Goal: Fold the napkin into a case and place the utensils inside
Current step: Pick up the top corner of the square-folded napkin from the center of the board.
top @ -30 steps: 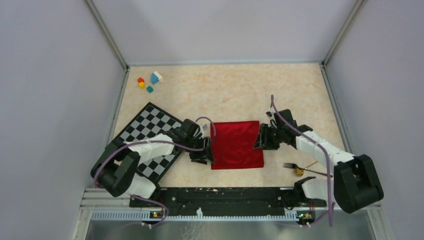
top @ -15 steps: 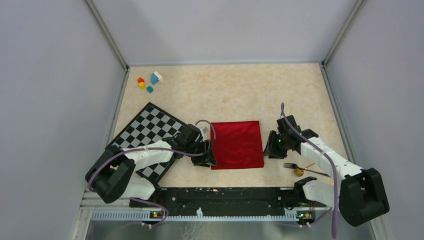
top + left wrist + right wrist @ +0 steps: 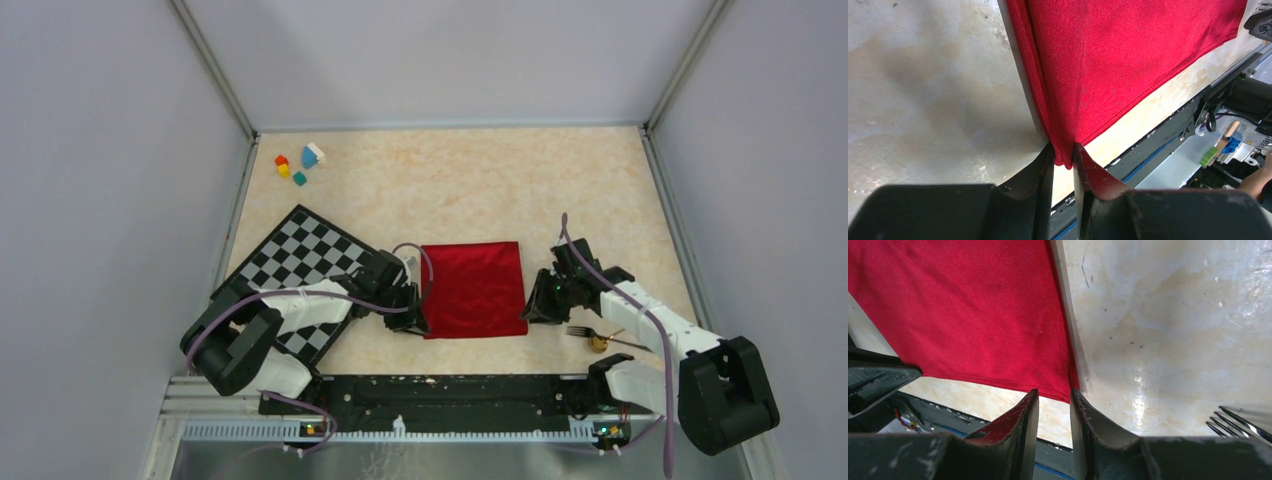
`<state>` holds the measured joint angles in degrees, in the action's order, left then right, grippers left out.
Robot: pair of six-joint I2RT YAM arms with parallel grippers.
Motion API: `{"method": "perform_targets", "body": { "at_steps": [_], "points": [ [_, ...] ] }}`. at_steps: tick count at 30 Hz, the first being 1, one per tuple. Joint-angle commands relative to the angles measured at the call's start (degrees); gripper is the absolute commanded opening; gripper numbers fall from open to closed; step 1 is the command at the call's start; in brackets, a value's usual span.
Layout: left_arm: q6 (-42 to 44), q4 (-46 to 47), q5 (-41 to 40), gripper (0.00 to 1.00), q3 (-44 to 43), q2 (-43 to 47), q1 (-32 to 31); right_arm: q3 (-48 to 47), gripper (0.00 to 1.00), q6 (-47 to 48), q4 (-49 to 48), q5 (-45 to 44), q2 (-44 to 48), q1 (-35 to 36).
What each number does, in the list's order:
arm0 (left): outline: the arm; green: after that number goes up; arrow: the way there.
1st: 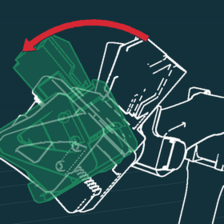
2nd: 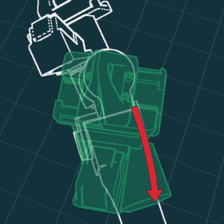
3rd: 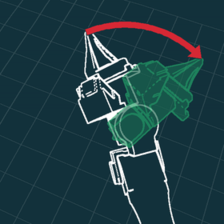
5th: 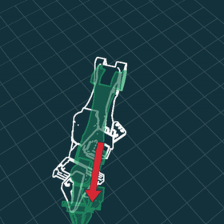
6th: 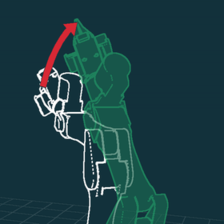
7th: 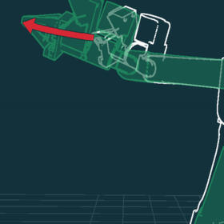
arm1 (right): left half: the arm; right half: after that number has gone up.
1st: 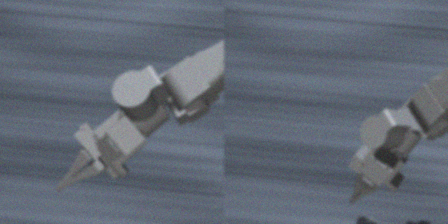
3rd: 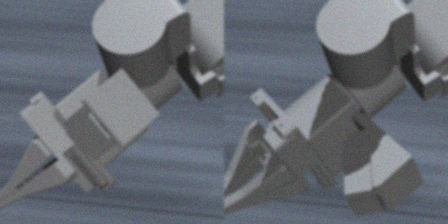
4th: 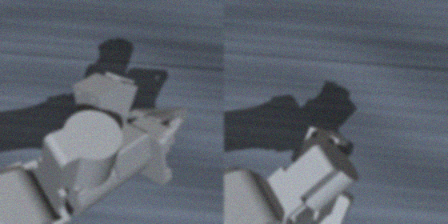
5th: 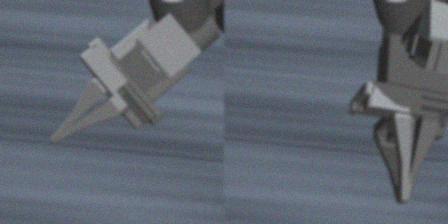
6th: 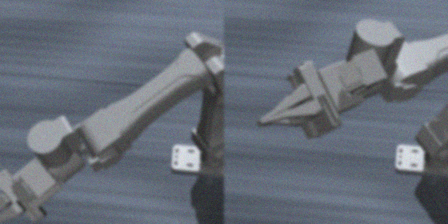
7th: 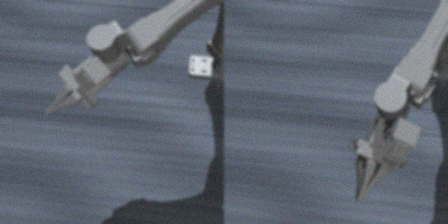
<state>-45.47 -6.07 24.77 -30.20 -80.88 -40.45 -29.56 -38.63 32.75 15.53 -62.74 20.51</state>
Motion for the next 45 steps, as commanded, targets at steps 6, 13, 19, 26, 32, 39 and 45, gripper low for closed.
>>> {"method": "perform_targets", "body": {
  "at_steps": [6, 13, 19, 26, 32, 39, 45],
  "points": [
    [0.9, 0.9, -1.3, 0.25, 1.1, -1.0, -0.2, 2.0, 0.28, -0.5, -1.8, 2.1, -0.4, 1.0],
    [1.1, 1.1, -0.9, 0.25, 0.9, -1.7, -0.2, 2.5, 0.22, -1.1, -2.1, 2.4, 0.6, 1.2],
    [1.2, 1.3, -1.0, 0.24, 1.2, -1.8, -0.2, 2.2, 0.18, -1.1, -2.4, 2.1, 0.3, 1.3],
    [1.1, 1.5, -1.1, 0.24, 2.1, -1.4, -0.2, 0.3, 0.2, -0.3, -0.3, 1.1, 0.8, 1.4],
    [1.1, 1.6, -1.1, 0.24, 2.4, -1.3, -0.2, -0.2, 0.2, -0.3, 0.9, 0.8, 1.5, 1.4],
    [1.1, 1.9, -1.0, 0.23, 2.5, -1.6, -0.2, -0.8, 0.2, -0.2, 1.3, 0.2, 2.1, 1.4],
    [0.8, 2.4, -0.9, 0.23, 2.8, -1.7, -0.2, -0.2, 0.18, -0.4, -0.1, 0.3, 1.5, 1.3]
  ]
}}
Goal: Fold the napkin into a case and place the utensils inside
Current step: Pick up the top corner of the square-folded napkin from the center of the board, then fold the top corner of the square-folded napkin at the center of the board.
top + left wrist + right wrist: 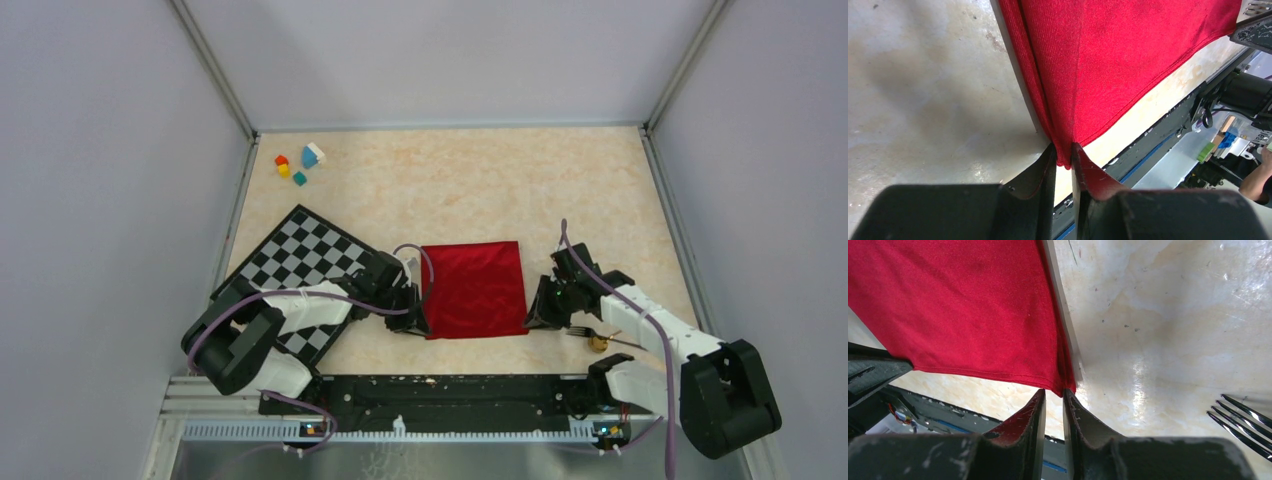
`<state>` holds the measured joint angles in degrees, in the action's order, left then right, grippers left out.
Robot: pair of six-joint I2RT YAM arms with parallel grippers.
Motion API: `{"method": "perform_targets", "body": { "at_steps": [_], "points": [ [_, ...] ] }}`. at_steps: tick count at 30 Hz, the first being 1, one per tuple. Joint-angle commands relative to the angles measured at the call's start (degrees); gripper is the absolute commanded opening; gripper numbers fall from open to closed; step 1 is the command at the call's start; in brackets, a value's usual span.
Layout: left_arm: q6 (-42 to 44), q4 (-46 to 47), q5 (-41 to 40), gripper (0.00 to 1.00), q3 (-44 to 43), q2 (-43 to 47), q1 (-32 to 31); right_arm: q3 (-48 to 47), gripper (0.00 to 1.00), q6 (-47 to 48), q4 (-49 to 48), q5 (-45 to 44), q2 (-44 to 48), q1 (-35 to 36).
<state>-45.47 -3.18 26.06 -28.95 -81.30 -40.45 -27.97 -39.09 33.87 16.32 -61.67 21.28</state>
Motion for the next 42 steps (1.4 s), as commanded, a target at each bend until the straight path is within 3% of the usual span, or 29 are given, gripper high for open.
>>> {"method": "perform_targets", "body": {
  "at_steps": [1, 9, 15, 19, 32, 42],
  "points": [
    [0.8, -0.5, -2.2, 0.23, 1.6, -1.3, -0.2, -1.6, 0.18, 0.0, -1.6, -0.3, 0.3, 0.6],
    [0.5, -0.9, -1.6, 0.26, 1.8, 0.0, -0.2, -0.6, 0.11, -0.5, -3.8, 0.7, -0.8, 0.6],
    [-0.9, -2.7, -1.2, 0.44, 1.9, 4.7, -0.2, -0.6, 0.01, -0.2, -4.0, 0.8, -1.2, 0.6],
    [-1.6, -4.2, -2.2, 0.51, 1.9, 7.2, -0.2, -0.6, 0.0, 0.0, -4.0, 0.8, -1.0, 0.6],
    [-0.7, -2.7, -3.9, 0.32, 1.8, 1.5, -0.1, -4.2, 0.0, 2.4, -12.0, 4.8, -6.2, 5.7],
    [-0.9, -2.2, -4.9, 0.22, 4.2, 0.9, -0.2, -24.0, 0.0, -4.7, -33.3, 9.0, -34.6, 12.2]
  ]
}}
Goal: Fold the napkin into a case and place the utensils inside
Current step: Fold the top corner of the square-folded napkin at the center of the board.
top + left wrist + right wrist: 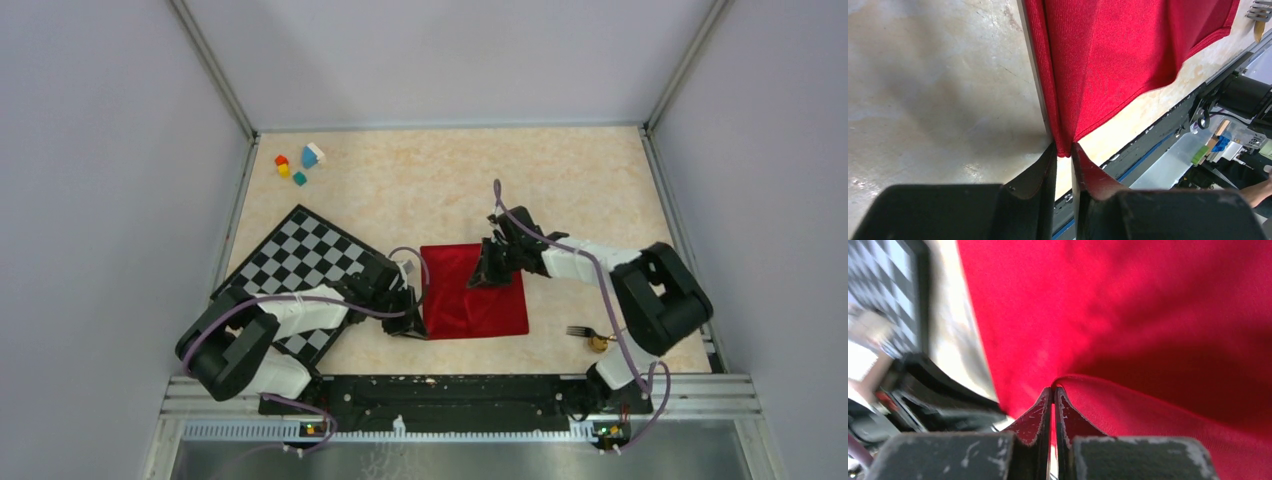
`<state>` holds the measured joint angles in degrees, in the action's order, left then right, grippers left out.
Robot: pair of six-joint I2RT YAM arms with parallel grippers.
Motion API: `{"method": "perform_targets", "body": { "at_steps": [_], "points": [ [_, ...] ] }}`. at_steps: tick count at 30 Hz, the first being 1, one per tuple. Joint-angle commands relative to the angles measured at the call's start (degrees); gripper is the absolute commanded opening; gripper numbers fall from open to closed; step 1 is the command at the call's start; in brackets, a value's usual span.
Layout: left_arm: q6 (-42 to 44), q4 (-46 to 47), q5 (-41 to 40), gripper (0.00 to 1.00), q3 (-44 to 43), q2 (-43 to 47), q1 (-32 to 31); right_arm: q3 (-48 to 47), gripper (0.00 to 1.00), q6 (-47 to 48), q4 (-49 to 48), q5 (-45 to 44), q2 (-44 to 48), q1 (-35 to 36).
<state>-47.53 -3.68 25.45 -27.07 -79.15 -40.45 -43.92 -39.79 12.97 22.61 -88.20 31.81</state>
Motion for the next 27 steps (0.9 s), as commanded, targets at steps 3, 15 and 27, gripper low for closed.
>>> {"method": "perform_targets", "body": {
  "at_steps": [3, 15, 27],
  "points": [
    [1.4, -1.7, -4.9, 0.2, 2.6, -1.6, -0.2, -14.2, 0.0, -5.5, -15.7, 3.4, -14.5, 1.8],
    [1.3, -0.6, -5.3, 0.14, 3.9, -2.8, -0.2, -21.4, 0.0, -6.4, -19.3, 5.3, -22.8, 2.0],
    [1.4, 0.0, -4.9, 0.14, 5.1, -2.5, -0.2, -24.6, 0.0, -5.3, -19.2, 5.9, -26.4, 2.2]
  ]
}}
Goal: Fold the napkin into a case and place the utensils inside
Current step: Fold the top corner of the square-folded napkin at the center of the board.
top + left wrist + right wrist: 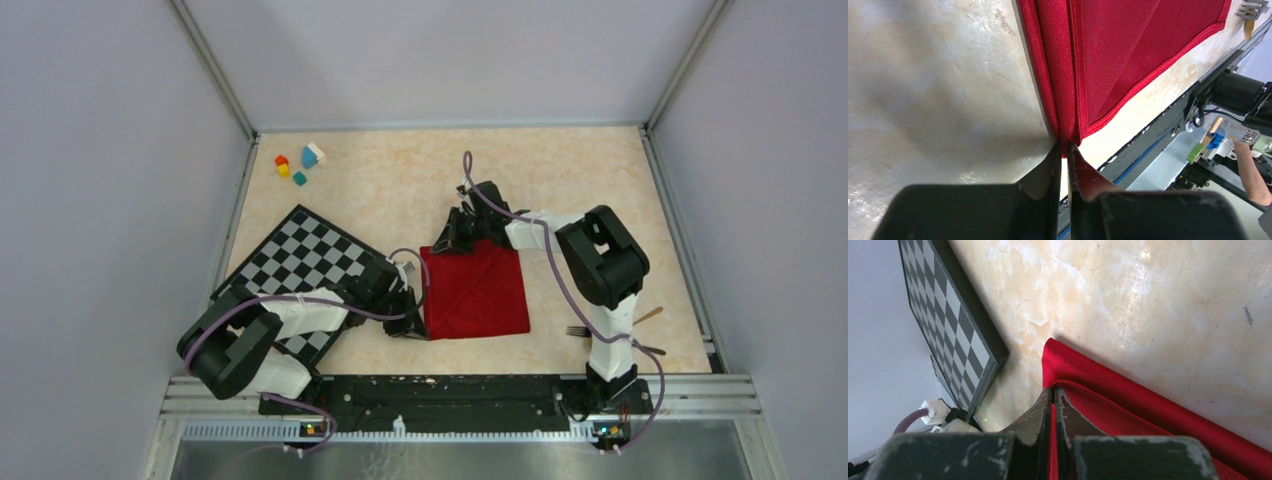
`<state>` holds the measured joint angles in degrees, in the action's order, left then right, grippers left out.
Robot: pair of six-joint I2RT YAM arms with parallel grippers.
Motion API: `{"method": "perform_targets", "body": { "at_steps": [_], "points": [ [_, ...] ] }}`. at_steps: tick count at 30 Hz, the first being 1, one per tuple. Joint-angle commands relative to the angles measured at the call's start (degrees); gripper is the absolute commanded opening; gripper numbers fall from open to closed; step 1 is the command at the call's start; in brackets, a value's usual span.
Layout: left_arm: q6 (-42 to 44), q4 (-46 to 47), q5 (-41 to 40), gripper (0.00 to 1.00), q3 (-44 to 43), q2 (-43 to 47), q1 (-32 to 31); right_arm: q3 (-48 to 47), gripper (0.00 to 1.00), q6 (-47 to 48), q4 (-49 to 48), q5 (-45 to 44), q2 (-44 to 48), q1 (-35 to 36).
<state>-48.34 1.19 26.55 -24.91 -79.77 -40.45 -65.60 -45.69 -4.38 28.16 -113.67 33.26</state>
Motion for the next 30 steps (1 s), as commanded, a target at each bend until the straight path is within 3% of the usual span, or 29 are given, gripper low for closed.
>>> {"method": "perform_targets", "body": {
  "at_steps": [1, 10, 17, 30],
  "points": [
    [2.2, -4.9, -6.0, 0.15, 2.9, -1.8, -0.2, -3.1, 0.0, 1.0, -1.6, 0.0, -1.1, 0.8],
    [2.1, -5.7, -6.1, 0.18, 3.2, 0.2, -0.2, -3.9, 0.0, 1.3, -2.2, 1.4, -1.9, 0.8],
    [0.5, -8.5, -6.1, 0.31, 1.8, 4.3, -0.1, -2.9, 0.0, 1.7, -2.9, 2.2, -2.0, 0.8],
    [0.0, -9.5, -6.8, 0.35, 1.1, 7.3, -0.1, -3.7, 0.0, 1.6, -2.9, 2.2, -2.0, 1.1]
  ]
}}
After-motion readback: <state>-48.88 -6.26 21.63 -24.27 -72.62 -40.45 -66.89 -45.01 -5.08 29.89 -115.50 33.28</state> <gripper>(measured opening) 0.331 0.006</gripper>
